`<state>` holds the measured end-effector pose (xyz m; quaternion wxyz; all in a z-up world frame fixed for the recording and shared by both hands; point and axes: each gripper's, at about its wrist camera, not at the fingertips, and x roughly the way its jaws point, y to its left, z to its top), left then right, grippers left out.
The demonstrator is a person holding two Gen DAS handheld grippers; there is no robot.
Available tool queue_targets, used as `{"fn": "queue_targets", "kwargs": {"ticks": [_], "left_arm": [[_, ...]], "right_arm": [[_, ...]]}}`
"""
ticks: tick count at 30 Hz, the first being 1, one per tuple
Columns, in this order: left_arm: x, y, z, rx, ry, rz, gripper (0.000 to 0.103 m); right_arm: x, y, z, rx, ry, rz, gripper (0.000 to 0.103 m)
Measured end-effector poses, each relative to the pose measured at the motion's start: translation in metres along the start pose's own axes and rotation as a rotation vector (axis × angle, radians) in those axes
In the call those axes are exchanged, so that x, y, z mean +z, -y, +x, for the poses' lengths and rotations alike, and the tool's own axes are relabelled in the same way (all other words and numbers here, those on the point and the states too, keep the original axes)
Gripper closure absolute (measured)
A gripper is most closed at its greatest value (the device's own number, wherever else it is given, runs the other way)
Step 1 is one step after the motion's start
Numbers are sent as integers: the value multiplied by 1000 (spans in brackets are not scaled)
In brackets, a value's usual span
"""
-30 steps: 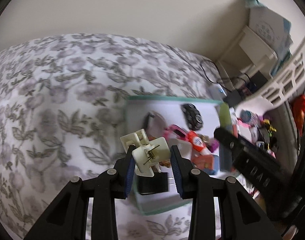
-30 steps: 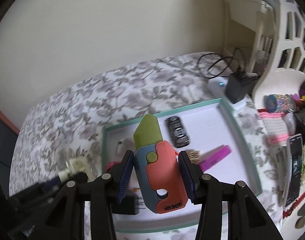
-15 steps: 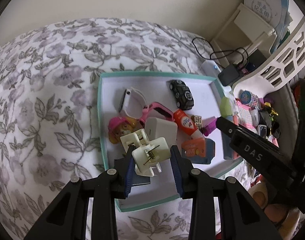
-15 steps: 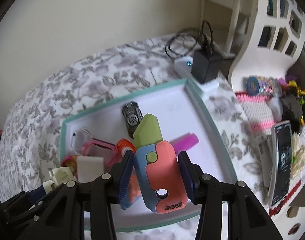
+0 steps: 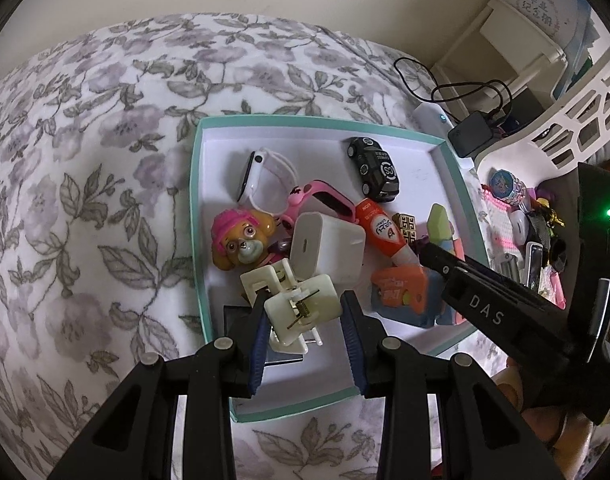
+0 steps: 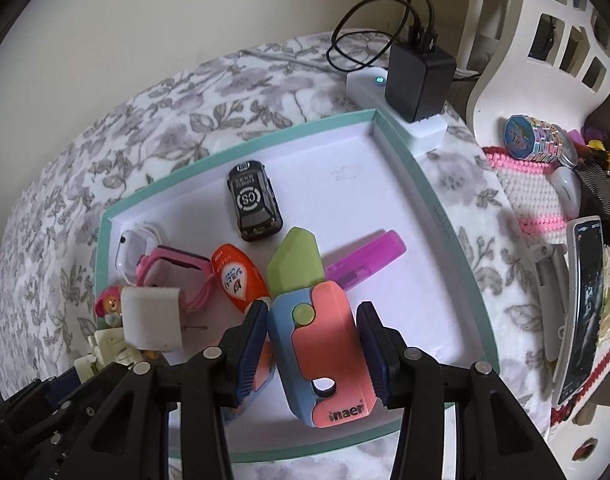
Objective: Organize rigid objects
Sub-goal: 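Carry the cream clip with the left tool while the right tool carries the toy knife to the tray, then open the left tool releasing the clip while the right tool releases the toy knife in the tray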
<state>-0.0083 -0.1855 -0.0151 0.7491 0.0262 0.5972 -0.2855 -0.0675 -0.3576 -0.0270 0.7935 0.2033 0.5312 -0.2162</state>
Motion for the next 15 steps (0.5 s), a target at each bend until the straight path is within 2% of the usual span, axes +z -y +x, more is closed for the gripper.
{"fn": "queue_targets", "kwargs": {"ticks": [4,15], "left_arm": [[0,0,1,4,2,2,67],[1,2,-4,27,14,15,67]], "right_arm": [[1,1,2,14,-2,10,54],[1,0,0,-13,-1,1,54]]}}
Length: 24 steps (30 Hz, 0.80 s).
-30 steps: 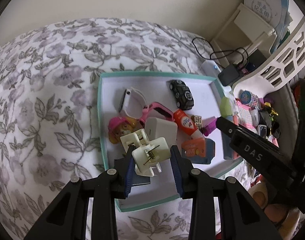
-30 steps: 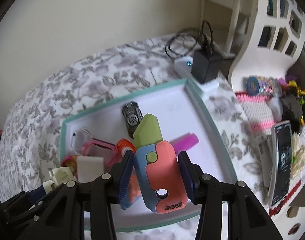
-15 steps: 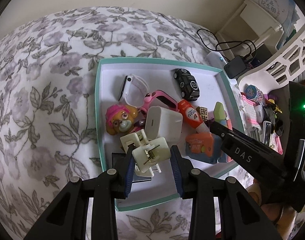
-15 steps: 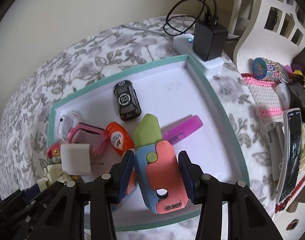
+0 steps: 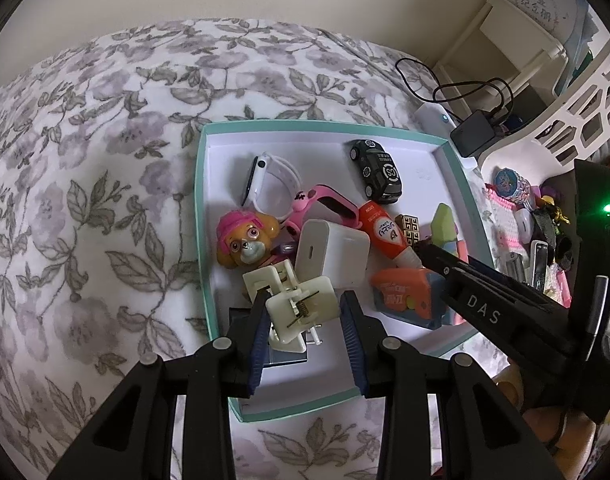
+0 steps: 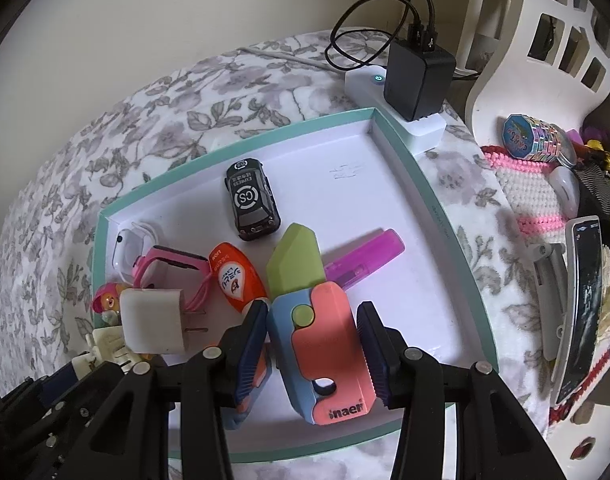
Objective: Organize rigid objects
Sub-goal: 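Open the left tool releasing the clip while the right tool releases the toy knife in the tray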
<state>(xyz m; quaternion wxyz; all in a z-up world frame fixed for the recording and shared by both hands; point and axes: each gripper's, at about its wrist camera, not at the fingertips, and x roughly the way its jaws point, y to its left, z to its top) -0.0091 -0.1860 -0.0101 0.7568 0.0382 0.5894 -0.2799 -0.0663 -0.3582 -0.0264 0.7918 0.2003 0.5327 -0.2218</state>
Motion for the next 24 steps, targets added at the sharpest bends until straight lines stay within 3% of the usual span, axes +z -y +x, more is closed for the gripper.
{"fn": "queue_targets", "kwargs": {"ticks": [15,24], "left_arm": [[2,2,-12,9,27,5,66],[3,-10,-27,8,66,-22,58]], "right_arm": [[3,-4,-18,-10,55,-10,53],[-3,-19,-32,-8,92,-42,53]]}}
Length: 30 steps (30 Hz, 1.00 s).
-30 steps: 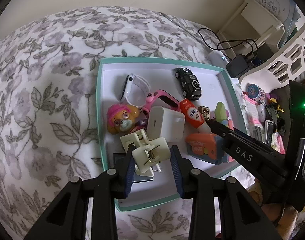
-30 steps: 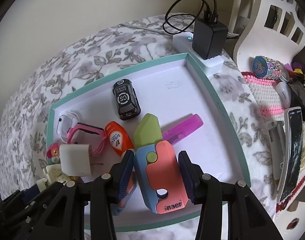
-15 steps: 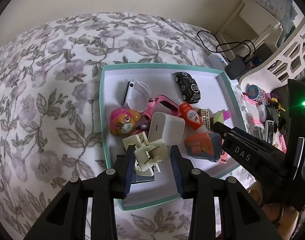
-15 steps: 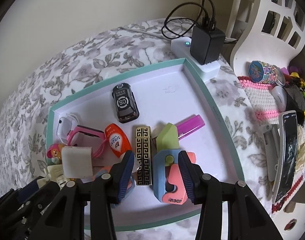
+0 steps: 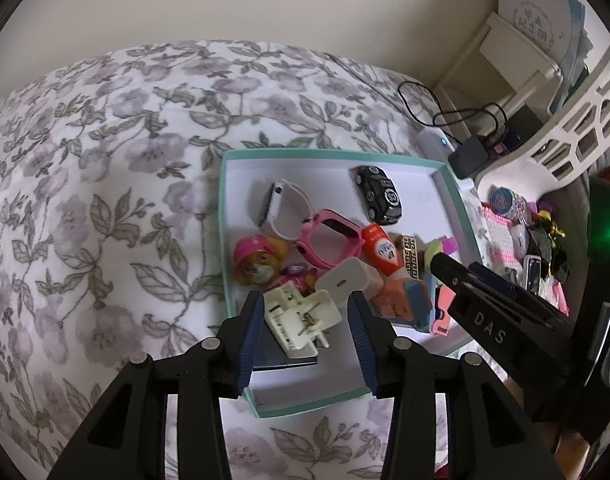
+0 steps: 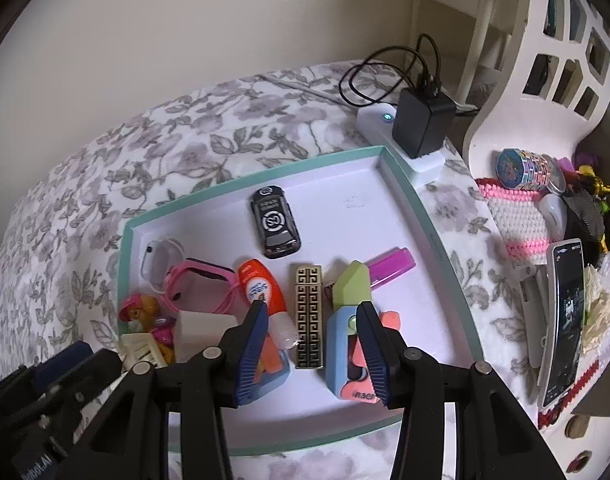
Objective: Organize rigid objects
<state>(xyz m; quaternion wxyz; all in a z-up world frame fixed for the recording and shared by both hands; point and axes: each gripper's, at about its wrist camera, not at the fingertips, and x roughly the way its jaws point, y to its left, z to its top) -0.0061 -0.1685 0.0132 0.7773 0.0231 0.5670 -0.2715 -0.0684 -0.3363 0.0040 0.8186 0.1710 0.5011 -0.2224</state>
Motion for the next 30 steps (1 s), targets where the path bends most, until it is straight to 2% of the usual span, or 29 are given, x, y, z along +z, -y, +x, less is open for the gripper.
{"fn": "queue_targets", "kwargs": {"ticks": [4,8,11,12,14,23,24,25,26,30], "left_arm": [[0,-15,-7,26,24,-36,48],[-3,-31,-17,103,62,-51,46],[-6,-46,-24,123,82,-81,43],[-8,-52,-26,130,87,-94,40],[-12,-62,-29,150,98,-112,21],[-29,-85,-41,224,145,-119,19],[-31,-87,-42,226,149,-123,17],[-33,-89,-44,229,152,-127,5],[-34,-92,-46,235,160,-132,0],[-41,-101,-51,234,175,-142,0]], "right_arm": [[-4,-8,-6,2,13,-13,53],[-11,-22,-12,9,24,-49,52],[-18,-30,-16,15,34,-75,38],[-21,-32,-17,14,37,-83,37],[-27,-37,-20,18,46,-96,29],[-47,-54,-31,63,70,-117,3],[-49,-56,-32,64,71,-118,1],[-51,-56,-33,64,74,-118,0],[-52,-56,-34,64,76,-115,0],[-58,-56,-38,75,83,-98,0]]}}
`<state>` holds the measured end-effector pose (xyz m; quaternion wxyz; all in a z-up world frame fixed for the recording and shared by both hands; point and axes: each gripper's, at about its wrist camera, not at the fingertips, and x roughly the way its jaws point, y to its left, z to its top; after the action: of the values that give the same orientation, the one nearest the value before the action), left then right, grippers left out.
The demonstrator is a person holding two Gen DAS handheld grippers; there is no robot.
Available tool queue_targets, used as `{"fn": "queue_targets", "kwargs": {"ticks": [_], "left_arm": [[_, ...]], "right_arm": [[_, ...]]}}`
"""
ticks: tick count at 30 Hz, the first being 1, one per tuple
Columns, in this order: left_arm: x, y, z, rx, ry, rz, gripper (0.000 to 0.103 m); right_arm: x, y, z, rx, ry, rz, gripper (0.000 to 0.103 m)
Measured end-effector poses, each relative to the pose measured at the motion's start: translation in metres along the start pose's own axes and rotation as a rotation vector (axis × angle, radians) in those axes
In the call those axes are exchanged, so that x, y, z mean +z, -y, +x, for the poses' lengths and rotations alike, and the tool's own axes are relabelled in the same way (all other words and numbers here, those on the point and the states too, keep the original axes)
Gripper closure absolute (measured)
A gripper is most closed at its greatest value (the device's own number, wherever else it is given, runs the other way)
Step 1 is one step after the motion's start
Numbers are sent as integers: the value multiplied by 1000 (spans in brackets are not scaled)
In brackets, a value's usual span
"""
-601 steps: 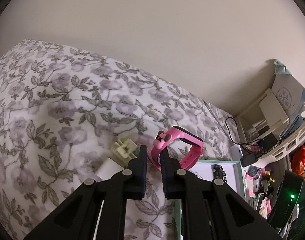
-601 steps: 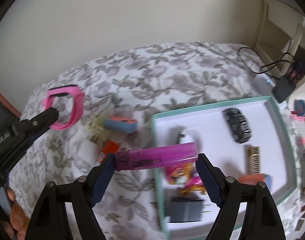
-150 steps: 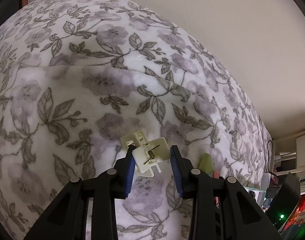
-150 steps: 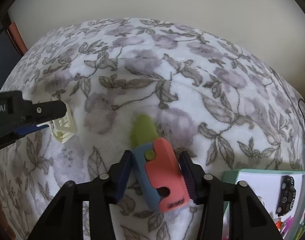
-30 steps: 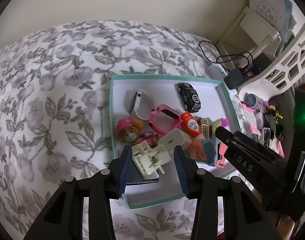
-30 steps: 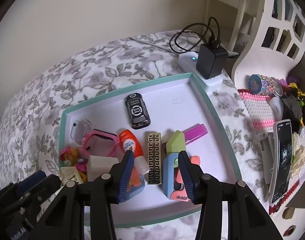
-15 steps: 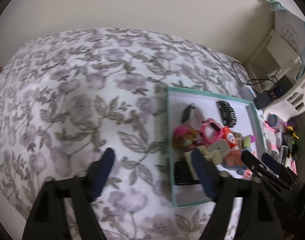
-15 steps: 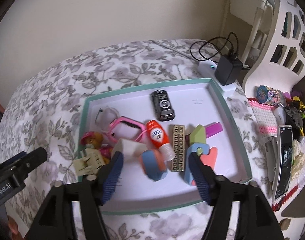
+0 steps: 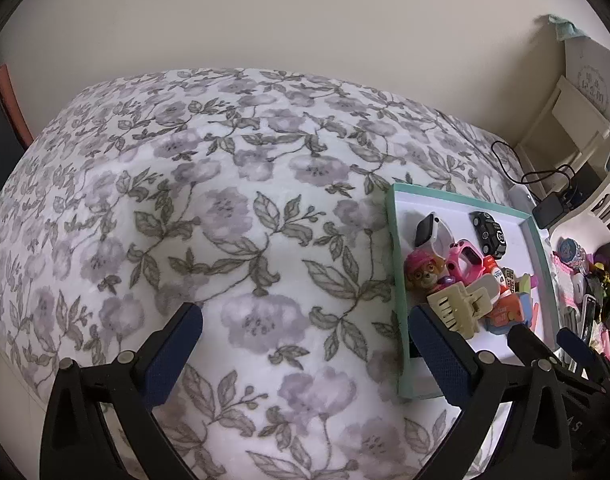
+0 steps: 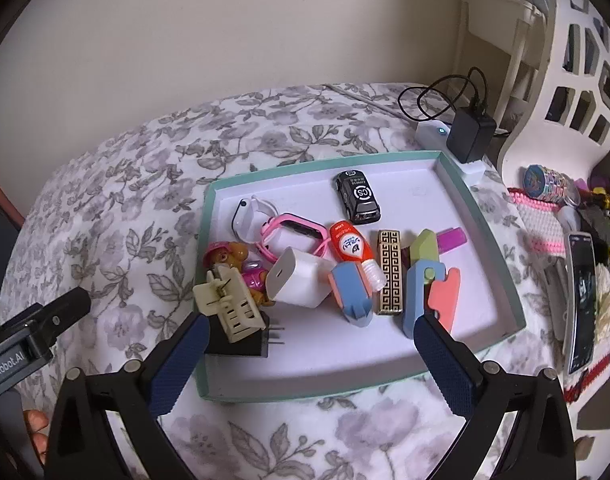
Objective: Organize rigid objects
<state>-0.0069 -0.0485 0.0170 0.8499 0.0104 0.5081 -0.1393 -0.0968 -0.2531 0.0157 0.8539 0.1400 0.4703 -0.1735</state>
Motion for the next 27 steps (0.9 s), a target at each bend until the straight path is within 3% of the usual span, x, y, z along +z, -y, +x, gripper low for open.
{"fn": "queue_targets", "kwargs": {"ticks": [5,27], "left_arm": [[-6,-8,-7,-12,12,1,0],[-19,-10,-16,89,19,85,0]], "right_arm": [[-6,-3,-5,-1,10,-2,0],[-13,-12,-15,-12,28,-22,0]]}}
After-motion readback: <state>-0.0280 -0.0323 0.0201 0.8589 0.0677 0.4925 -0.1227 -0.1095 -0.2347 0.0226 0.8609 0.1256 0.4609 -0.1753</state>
